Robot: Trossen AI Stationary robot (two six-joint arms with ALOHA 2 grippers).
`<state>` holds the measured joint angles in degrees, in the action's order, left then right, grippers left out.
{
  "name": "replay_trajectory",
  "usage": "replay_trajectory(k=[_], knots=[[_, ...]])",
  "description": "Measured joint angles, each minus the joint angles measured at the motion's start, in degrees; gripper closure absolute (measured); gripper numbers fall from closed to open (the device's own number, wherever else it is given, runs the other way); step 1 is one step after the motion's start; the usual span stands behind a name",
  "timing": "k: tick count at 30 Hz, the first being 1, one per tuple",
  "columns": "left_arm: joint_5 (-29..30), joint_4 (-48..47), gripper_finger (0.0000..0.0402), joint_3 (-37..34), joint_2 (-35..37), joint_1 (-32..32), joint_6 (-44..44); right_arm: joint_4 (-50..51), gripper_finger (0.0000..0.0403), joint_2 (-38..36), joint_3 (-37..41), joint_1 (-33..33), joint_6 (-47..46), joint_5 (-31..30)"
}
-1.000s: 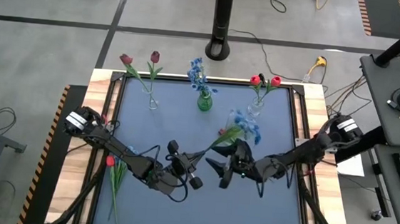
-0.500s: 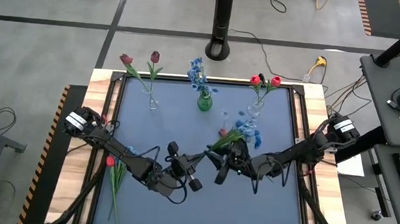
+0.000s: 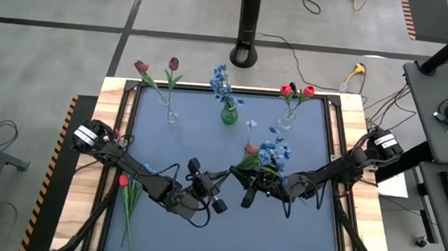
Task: Sort flowers into vase by color
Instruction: Put the right blue flower into the green vase
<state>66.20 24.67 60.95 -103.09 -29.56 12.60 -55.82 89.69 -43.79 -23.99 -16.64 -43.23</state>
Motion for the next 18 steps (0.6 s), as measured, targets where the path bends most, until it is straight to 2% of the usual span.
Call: replay_trajectory(k=[6,11,15,18], knots=[[0.0,0.3,0.0353,0.0,0.0,-0.1,0.0,0.4,0.0384,0.0,0.0,0.0,0.7,-0.5],[-4.5,-1.0,0.0301,0.0,0.0,-0.3,0.0,2.5,0.0385,-0.8,0.0,0.0,1.0,-0.1],[-5.8,-7.1,0.0266,0.0,0.9,-1.1,1.3,8.7,0.0385,-4.1,0.0,0.0,0.0,-0.3],[-6.8,-15.2,0.0250,0.0,2.9,-2.0,5.9,16.5,0.0385,-7.3,-0.8,0.1,-0.3,-0.9]])
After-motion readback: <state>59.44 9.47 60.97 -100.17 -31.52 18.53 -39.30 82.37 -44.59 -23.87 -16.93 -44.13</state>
